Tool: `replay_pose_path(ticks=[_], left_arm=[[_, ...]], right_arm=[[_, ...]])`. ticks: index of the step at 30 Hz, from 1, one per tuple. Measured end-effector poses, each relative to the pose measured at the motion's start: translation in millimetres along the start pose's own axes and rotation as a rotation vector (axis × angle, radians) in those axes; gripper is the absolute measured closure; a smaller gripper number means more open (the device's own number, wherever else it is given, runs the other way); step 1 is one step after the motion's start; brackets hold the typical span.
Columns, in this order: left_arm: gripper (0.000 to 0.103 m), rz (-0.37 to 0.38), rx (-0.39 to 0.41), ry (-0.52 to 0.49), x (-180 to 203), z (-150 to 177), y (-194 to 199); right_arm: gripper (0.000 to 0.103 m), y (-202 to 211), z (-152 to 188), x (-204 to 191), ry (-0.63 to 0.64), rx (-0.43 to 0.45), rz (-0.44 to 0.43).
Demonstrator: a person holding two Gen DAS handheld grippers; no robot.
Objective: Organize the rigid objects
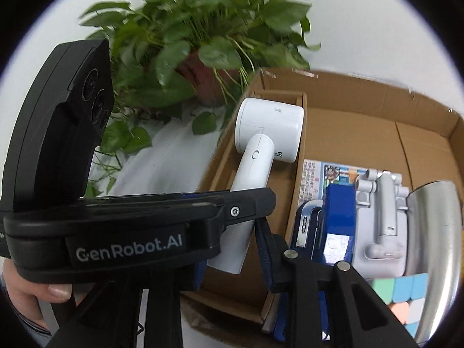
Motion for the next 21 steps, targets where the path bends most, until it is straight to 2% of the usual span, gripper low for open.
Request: replay_pose_path(ticks=[3,7,9,10,11,12,13,14,15,18,20,21], left_arm=[[0.072,-0.011,-0.027,0.012,-11.1,-5.6,-21.2],[0.072,-0.029,-0.043,0.018,-11.0,3.1,-16.9],[0.072,-0.040,-0.040,0.014,-8.8,12.0,-13.9],[0.067,-0.052,-0.033,0.002,-5.1,17.9,-10.4],[0.060,-0.073,-0.013,-0.013,-0.5,23.2,-4.6],[0.052,-0.105,0.018,-0.035,4.4,28.3,2.3],[0.030,-0.131,0.065,-0.067,11.9,35.7,13.4],[0.008,-0.168,0.124,-0.105,21.8,45.5,27.3],[0.000,-0.217,0.182,-0.137,31.0,54.8,39.2],[0.000,-0.445,0.508,-0.257,77.8,104.1,88.1],[0.000,-0.501,0.642,-0.317,105.2,134.7,99.5],[0.000,-0.507,0.656,-0.322,116.1,147.0,97.3]], right_arm=[[0.074,2.6,8.0,-7.2,0.019,-0.006,0.014],[0.073,9.5,17.6,-12.9,0.012,-0.038,-0.004],[0.072,24.0,21.8,-16.2,0.031,-0.012,-0.006],[0.062,37.1,26.2,-18.6,0.065,0.012,0.019],[0.044,48.1,28.2,-19.7,0.093,0.037,0.045],[0.034,65.3,34.9,-18.4,0.110,0.075,0.076],[0.020,84.2,43.4,-14.6,0.116,0.124,0.102],[0.019,99.4,51.8,-10.4,0.125,0.163,0.127],[0.019,112.6,60.3,-4.8,0.133,0.190,0.162],[0.019,145.6,92.3,31.6,0.083,0.235,0.273],[0.019,156.4,107.7,52.4,0.043,0.236,0.318],[0.019,161.4,116.5,60.9,0.035,0.232,0.336]])
Point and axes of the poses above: each gripper's, at about its wrist camera, not at the fingertips, and y roughly against the way its jaws point, x to its right, z to its underside, the point moved 1 cm from there along -y, roughly the way its jaws point, and after that the axes turned 8 degrees about y, right-handed, at the moved point
